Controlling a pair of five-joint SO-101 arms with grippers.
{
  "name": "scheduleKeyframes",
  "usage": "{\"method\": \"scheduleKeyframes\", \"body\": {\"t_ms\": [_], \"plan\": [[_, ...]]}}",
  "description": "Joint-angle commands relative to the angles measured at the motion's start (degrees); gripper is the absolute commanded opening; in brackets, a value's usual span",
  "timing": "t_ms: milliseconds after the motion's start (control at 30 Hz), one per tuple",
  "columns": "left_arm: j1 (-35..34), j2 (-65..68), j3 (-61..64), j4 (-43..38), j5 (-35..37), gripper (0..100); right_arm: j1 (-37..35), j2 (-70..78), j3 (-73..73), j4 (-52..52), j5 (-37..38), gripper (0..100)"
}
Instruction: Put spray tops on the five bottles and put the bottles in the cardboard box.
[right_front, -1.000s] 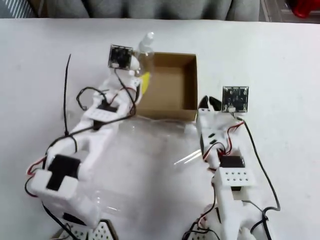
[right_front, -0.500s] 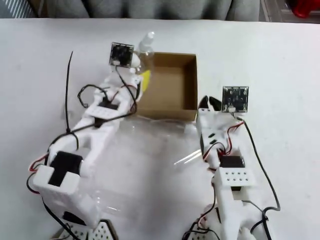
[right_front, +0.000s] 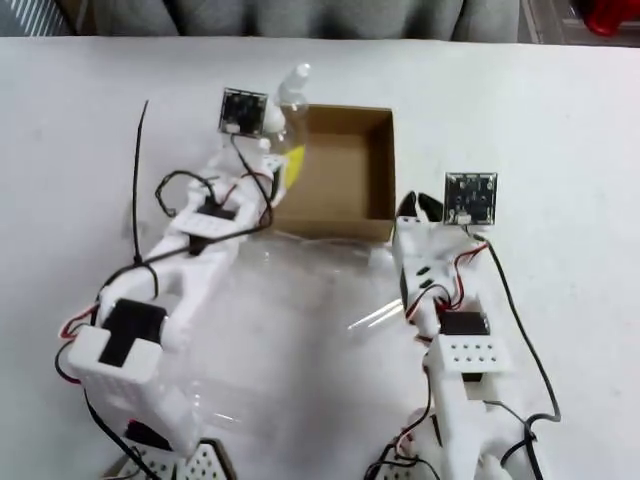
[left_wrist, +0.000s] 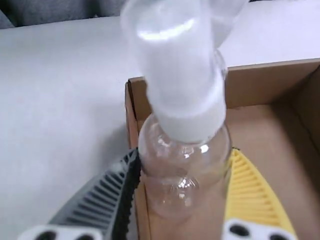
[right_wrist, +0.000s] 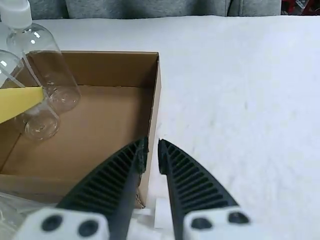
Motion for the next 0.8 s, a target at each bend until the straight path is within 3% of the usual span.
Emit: {"method": "scheduleKeyframes", "body": {"t_ms": [0, 167, 400, 767], "plan": [[-0.7, -0.9, -0.6, 0.2, 0.1, 25, 0.0, 0.3, -3.3, -0.8, -0.2, 1.5], [-0.7, -1.0, -0.6, 0.1, 0.1, 27, 0.0, 0.3, -3.3, -0.8, -0.2, 1.5], [-1.0, -1.4, -0.2, 0.4, 3.6, 40, 0.0, 0.3, -3.3, -0.9, -0.2, 1.5], [-1.7, -2.2, 0.9, 0.5, 3.8, 40, -1.5, 0.4, -3.3, -0.8, -0.2, 1.5]]}}
